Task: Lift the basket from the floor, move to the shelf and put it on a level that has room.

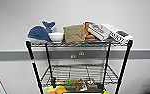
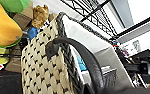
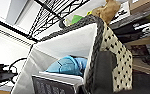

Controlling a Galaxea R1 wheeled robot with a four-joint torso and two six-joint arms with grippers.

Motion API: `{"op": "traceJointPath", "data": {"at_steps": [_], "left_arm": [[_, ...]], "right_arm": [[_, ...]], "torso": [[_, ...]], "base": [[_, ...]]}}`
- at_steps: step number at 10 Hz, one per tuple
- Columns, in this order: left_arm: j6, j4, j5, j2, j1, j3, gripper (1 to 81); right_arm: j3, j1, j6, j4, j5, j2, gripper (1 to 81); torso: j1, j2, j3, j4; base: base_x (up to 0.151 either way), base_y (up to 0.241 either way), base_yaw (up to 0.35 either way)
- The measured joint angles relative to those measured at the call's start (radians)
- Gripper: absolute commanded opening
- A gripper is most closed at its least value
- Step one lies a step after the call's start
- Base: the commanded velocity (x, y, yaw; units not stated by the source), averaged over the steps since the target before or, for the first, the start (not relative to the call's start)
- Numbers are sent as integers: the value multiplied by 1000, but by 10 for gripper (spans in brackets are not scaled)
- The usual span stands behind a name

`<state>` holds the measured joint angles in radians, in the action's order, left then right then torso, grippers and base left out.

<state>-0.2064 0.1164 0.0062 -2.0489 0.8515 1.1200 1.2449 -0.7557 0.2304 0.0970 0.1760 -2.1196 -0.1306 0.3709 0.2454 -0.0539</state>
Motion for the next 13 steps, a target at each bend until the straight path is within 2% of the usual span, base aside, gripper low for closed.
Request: {"op": "traceJointPath", "data": {"at_steps": [8, 13], "left_arm": [[-2, 21, 21, 119, -127, -169, 10], [-11, 83, 91, 154, -258, -197, 10]], "right_arm": [[-154, 114, 63, 10, 31, 107, 10], [-195, 209, 121, 11, 78, 126, 10]], "torso": [[0, 0, 0, 0], [0, 0, 0, 0]], "base": [[0, 0, 0], [0, 0, 0]]}}
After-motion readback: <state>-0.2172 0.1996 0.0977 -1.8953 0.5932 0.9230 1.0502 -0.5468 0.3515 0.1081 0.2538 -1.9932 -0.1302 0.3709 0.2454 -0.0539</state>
